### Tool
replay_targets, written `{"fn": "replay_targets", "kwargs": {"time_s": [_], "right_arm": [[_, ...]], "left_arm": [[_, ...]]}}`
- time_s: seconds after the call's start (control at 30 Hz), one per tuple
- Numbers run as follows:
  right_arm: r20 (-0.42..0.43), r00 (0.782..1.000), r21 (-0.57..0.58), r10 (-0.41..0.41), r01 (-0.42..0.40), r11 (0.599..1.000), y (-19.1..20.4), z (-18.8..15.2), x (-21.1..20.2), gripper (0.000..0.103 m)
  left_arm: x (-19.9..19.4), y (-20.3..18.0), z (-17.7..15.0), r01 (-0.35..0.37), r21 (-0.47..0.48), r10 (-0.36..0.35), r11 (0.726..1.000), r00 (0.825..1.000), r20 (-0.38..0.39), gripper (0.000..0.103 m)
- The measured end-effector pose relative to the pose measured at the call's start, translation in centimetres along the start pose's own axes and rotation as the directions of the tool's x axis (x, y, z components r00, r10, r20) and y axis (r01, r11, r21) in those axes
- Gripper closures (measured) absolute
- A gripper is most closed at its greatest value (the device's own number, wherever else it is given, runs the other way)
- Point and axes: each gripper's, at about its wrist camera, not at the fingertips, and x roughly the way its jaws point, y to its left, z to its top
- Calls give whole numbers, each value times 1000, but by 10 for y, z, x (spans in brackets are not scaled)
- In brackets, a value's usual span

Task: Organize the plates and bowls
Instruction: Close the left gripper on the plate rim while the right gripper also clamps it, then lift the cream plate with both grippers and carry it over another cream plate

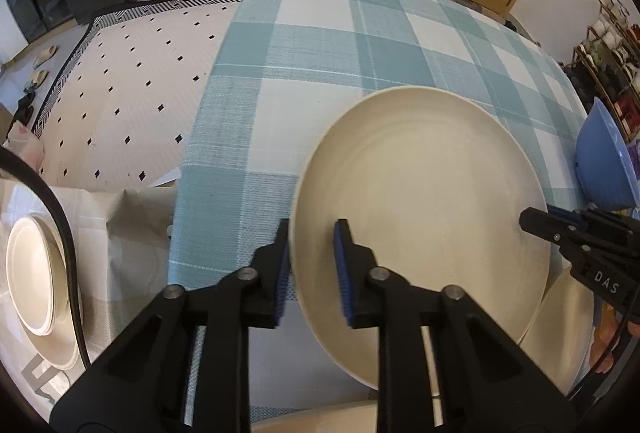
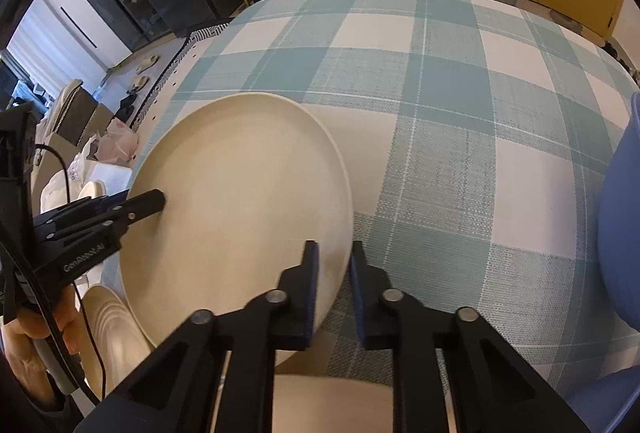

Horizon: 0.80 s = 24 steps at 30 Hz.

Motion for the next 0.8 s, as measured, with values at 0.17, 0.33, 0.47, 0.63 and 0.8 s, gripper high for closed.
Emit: {"fn": "replay_targets", "kwargs": {"time_s": [0.17,0.33,0.47,0.63,0.8], "right_arm": [[4,1000,20,13,-13,1000,-4,0,1,94],[11,1000,35,29,-29,999,-6,0,2,95],[23,999,36,27,-28,999,-5,-2,-2,95],[42,999,27,24,-25,999,-2,-1,-14,96],[69,997,11,20,-20,1000,4,0,-30,97]], "left_arm": [[-3,6,0,16,-18,-16,1000,1000,1,92],[-7,4,-1,-3,-12,3,1000,1000,21,95],[-15,2,-3,-5,1,5,1000,999,38,95],[-30,-1,-5,-8,25,7,1000,998,67,95],[-46,-1,-6,-12,14,11,1000,996,88,96]]}}
